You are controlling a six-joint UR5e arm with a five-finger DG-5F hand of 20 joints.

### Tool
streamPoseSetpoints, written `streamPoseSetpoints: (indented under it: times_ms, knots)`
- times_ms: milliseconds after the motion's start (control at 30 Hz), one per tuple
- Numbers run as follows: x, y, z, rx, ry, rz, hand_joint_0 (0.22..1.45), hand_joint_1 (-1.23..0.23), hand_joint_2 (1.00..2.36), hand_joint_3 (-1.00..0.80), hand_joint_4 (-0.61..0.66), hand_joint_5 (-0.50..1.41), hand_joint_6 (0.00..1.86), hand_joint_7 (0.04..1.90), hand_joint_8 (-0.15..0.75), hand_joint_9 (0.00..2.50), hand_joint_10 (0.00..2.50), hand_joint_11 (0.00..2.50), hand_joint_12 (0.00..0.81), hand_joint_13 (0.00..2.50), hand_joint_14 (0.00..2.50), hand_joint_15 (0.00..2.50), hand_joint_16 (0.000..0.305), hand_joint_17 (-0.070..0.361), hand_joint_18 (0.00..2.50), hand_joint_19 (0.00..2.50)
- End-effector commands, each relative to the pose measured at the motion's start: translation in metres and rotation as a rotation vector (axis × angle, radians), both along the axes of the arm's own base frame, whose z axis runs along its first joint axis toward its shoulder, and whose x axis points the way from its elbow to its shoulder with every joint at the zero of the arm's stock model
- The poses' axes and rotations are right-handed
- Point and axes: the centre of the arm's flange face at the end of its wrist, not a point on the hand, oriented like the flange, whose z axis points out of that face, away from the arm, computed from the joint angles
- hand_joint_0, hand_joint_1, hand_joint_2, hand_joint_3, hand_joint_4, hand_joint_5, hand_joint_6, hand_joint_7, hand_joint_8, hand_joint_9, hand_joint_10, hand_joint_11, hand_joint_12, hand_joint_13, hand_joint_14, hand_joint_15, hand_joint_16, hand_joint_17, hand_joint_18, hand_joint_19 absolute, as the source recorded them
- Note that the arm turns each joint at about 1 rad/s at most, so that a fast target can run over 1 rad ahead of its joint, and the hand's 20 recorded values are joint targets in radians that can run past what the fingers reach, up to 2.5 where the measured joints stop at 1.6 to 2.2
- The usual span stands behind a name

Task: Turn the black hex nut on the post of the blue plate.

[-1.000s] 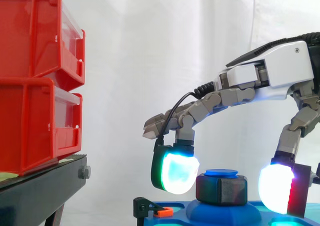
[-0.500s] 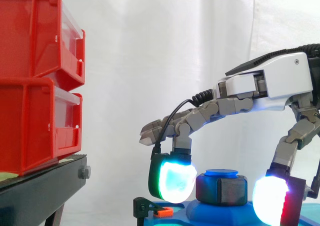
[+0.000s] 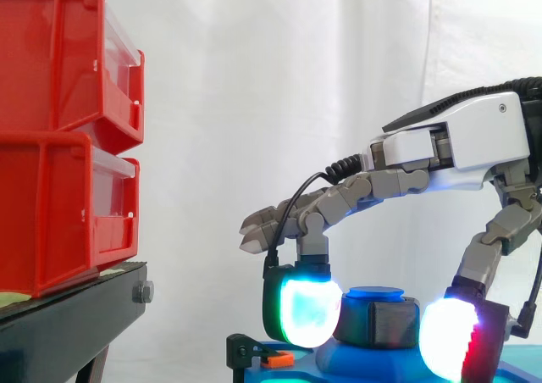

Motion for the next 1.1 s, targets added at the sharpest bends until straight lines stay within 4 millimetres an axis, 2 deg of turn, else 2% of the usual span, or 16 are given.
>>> streamPoseSetpoints:
  times_ms: [0,300,1067]
  knots:
    - [-0.0001,-0.0009,-0.0004,0.000,0.000,0.000,0.50,-0.76,1.01,-0.35,0.18,-0.18,0.50,1.06,0.201,0.21,0.00,0.04,0.336,0.03,0.00,0.07,0.051,0.115,0.00,0.21]
    - [-0.0001,-0.0016,-0.0001,0.000,-0.003,0.003,0.50,-0.73,1.01,-0.35,0.19,-0.16,0.50,1.10,0.211,0.24,0.00,0.05,0.336,0.03,0.00,0.07,0.051,0.115,0.00,0.21]
    - [0.0001,-0.0014,0.0000,0.000,-0.005,0.005,0.52,-0.82,1.01,-0.36,0.17,-0.17,0.50,1.11,0.206,0.25,0.00,0.06,0.331,0.05,0.00,0.07,0.050,0.113,0.00,0.20]
